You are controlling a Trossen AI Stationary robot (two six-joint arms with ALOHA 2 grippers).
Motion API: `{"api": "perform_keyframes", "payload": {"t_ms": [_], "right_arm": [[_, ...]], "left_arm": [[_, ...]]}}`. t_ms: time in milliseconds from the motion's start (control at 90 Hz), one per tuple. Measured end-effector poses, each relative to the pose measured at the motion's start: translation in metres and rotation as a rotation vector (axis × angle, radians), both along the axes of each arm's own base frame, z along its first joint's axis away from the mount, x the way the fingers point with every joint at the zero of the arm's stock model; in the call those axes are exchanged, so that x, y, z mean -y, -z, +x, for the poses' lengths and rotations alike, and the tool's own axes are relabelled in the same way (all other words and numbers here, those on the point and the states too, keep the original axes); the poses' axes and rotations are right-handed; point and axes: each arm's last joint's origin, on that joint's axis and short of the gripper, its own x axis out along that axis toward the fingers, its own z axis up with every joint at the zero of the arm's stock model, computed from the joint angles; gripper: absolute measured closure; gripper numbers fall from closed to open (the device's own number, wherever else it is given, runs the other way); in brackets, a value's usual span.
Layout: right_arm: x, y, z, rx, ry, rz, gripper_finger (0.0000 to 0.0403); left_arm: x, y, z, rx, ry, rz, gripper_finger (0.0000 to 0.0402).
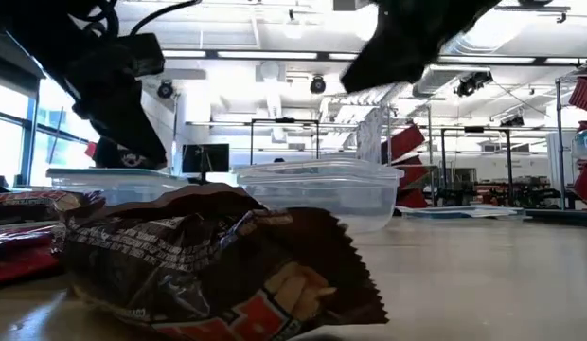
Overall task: Sort candy
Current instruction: Put the strawberry red into the upper middle transparent bin
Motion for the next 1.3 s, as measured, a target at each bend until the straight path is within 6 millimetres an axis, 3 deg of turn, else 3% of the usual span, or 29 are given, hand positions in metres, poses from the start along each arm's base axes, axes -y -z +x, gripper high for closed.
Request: {"api": "perform_keyframes", "payload": {"t_ms": [300, 433, 600, 822, 1011, 1300], "right_arm": [[-0.057, 0.047, 0.014, -0.010, -0.196, 0.085, 0.0261], [-0.066, 0.071, 0.020, -0.043, -0.199, 0.159, 0.0261], [-0.065, 0.085, 0.025, -0.066, -0.167, 0.208, 0.0261], [-0.032, 0.094, 0.030, -0.127, 0.027, 0.093, 0.0261], [0.008, 0.089, 0.047, -0.068, 0.109, 0.061, 0.0261], [0.093, 0.083, 0.061, -0.004, 0.276, 0.046, 0.0261]], "left_arm": [[0.020, -0.002, 0.008, 0.099, 0.108, -0.018, 0.0218], [0.028, -0.009, 0.011, 0.183, 0.161, 0.020, 0.0218], [0.041, -0.023, 0.016, 0.321, 0.279, 0.078, 0.0218], [0.053, -0.045, 0.018, 0.512, 0.409, 0.143, 0.0218], [0.056, -0.052, 0.011, 0.528, 0.444, 0.141, 0.0218], [0.059, -0.062, -0.011, 0.504, 0.485, 0.129, 0.0218]]}}
